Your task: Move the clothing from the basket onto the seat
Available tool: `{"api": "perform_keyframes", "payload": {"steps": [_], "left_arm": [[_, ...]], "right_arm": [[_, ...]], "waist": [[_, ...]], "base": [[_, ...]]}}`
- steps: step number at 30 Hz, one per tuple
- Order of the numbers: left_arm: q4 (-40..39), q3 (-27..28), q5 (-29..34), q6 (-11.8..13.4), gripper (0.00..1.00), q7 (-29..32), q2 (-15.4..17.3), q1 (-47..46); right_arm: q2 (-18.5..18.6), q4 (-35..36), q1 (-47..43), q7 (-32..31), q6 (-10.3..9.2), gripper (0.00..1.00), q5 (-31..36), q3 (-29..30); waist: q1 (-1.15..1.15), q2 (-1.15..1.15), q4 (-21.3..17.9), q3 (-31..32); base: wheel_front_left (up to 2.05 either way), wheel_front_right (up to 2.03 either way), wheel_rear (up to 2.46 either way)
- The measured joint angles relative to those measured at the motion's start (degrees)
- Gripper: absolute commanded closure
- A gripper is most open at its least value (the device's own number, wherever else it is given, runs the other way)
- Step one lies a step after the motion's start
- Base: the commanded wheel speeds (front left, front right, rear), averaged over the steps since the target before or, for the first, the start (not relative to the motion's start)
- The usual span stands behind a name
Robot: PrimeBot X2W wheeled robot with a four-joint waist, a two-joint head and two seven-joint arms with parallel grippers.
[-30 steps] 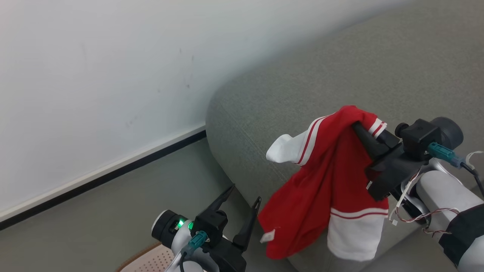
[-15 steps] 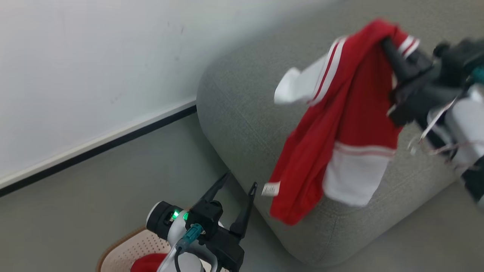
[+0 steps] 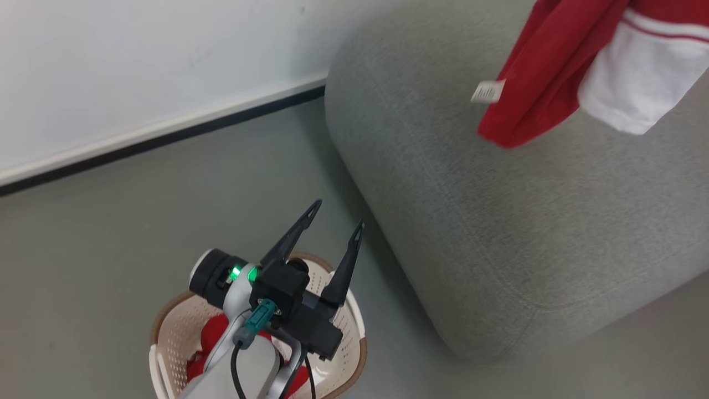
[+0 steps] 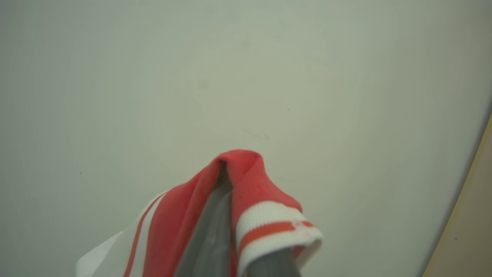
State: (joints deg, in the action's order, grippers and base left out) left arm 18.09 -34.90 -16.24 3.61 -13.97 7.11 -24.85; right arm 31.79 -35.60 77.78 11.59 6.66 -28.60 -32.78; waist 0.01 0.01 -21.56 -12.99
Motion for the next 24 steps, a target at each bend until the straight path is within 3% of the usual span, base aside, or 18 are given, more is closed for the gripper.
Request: {"api": "perform_keyframes", "payload": {"steps": [15, 24], "left_arm": [[-9.0, -0.8, 3.9, -0.1, 0.0, 2.7, 2.5, -6.7], [-12.6, -0.7, 6.1, -0.5, 0.0, 4.9, 3.9, -10.3]], "right_arm": [[7.3, -8.8, 10.0, -0.9, 0.31, 1.0, -0.8, 5.5], [7.2, -12.8, 8.4, -0.4, -0.54, 1.0, -3.3, 7.0]], "waist": [[0.0, 0.0, 7.2, -12.0], [0.0, 0.0, 8.7, -19.3]], "base": [[0.0, 0.0, 0.0], [0.0, 0.0, 0.0]]}}
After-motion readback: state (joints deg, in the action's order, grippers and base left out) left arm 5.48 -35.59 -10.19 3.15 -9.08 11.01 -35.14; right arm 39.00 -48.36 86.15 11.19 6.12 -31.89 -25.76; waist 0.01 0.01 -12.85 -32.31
